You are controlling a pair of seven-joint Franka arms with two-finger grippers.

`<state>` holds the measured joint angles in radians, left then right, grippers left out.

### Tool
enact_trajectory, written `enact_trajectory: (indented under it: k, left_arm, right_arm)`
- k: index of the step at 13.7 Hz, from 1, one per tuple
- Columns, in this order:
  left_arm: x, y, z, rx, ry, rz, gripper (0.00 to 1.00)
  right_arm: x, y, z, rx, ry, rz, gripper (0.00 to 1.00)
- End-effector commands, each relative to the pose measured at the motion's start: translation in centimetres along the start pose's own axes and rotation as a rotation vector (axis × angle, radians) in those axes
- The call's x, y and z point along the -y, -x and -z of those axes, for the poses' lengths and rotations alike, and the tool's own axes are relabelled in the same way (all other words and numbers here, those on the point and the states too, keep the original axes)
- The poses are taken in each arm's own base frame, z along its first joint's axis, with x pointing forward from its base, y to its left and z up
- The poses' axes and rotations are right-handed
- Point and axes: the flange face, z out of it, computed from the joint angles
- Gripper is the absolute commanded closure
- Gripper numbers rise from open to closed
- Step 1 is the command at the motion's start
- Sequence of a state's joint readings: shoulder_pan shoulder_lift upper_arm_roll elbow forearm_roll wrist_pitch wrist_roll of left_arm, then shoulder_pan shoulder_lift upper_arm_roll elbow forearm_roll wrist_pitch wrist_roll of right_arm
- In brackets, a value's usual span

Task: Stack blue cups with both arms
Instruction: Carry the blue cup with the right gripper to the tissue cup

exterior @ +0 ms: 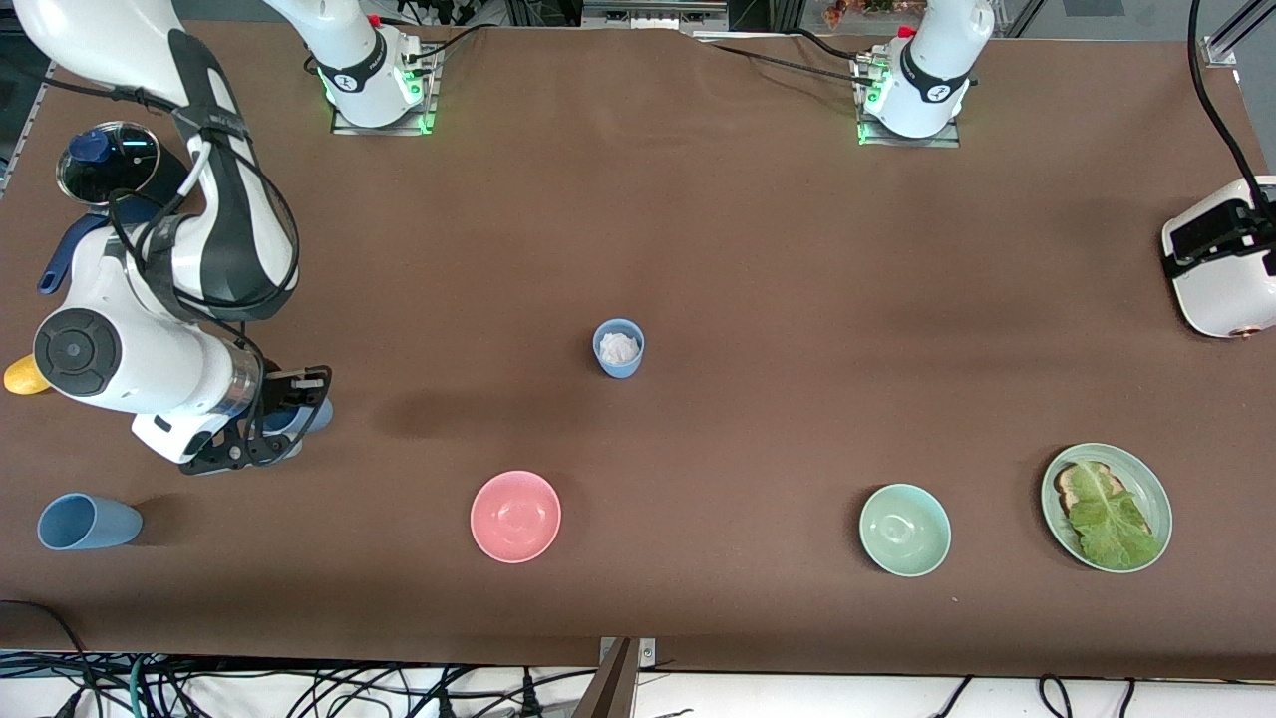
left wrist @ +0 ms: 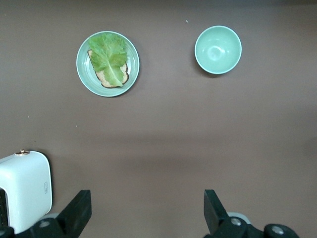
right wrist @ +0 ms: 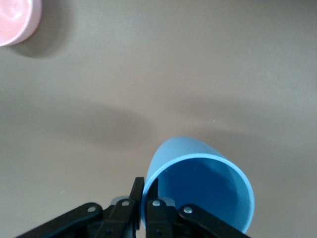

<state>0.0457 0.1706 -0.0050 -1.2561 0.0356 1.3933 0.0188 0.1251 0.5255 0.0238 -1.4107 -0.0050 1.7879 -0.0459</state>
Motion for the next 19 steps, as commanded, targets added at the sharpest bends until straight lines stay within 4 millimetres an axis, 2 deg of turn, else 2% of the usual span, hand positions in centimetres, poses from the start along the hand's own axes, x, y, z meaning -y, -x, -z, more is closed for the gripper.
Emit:
enact_trajectory:
  k: [1,2,3,6,9,11,13,16,19]
  left_arm:
    - [-0.6,1.3,-0.9,0.047,0.022,-0.027,0.0]
    - [-1.3,1.6,-0.7,0.047,0.021,-0.039,0.0]
    - [-1.8,1.9,-0.8,0.056,0.02,-0.045,0.0]
    - [-2.5,2.9,-0.6,0.059,0.021,-0.058,0.0]
    - [-3.0,3.5,-0.6,0.063,0.02,-0.067,0.0]
    - [-3.5,3.8,-0.8,0.067,0.02,-0.075,0.0]
    - [-3.6,3.9,-1.0,0.069,0.02,-0.076,0.0]
    - [-4.3,3.3,-1.8,0.064,0.039,-0.085,0.0]
    - [-5.2,3.3,-2.4,0.083,0.093,-0.08,0.0]
  right_arm:
    - [4.1,0.8,3.4,0.032,0.029,-0.049,1.0]
    - [5.3,1.1,4.5,0.031,0.026,-0.068,1.0]
    - [7.3,1.6,5.1,0.033,0.029,-0.088,1.0]
    - [15.0,2.9,6.2,0.01,0.045,-0.162,1.0]
    - [21.5,3.9,7.7,-0.034,0.012,-0.221,1.0]
    - [24.7,4.1,8.6,-0.065,-0.047,-0.248,1.0]
    - [27.3,4.4,8.1,-0.082,-0.062,-0.276,1.0]
    - [34.0,4.6,4.9,-0.122,-0.086,-0.345,1.0]
    - [38.1,5.2,2.0,-0.133,-0.083,-0.384,1.0]
